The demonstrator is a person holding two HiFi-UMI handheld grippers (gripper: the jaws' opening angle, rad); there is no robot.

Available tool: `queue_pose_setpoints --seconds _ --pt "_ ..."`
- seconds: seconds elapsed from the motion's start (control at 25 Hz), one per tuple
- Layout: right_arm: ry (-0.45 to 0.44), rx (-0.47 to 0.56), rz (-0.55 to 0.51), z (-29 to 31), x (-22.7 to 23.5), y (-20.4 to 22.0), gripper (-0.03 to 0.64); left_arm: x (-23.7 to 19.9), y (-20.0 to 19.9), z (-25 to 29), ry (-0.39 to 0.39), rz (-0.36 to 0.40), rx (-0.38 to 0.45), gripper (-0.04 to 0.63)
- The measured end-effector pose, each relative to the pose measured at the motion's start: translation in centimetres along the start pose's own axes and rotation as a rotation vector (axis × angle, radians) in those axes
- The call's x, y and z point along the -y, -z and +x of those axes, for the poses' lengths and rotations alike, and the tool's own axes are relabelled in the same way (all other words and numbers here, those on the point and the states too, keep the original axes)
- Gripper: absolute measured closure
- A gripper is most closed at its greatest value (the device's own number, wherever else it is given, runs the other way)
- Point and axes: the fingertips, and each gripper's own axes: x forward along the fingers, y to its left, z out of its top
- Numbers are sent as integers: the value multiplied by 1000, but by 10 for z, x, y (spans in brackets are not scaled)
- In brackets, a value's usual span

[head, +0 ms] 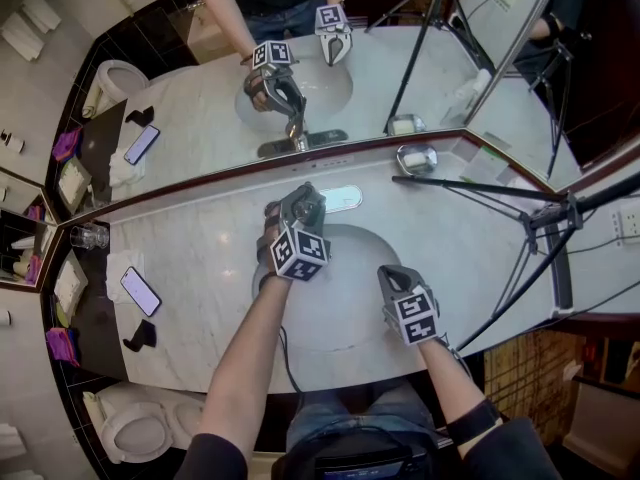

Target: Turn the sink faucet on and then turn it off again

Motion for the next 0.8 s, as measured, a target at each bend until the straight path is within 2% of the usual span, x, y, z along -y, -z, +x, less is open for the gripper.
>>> queue_pose_setpoints --seconds 0.12,0.32,0.4,0.52,0.8 --pt "-4 9 -6 -5 -6 -3 594 6 1 -17 -5 17 1 437" --pt "-13 27 -18 -16 -17 -11 595 12 5 -53 -36 6 -1 520" --pt "-15 37 -24 -21 -22 -16 595 15 8 -70 -49 -14 1 574" --pt "-16 55 -40 -30 -28 -26 595 15 9 -98 -64 -58 8 592" --pt "-15 88 -75 -45 -39 -47 595 10 13 -158 -96 -254 37 592"
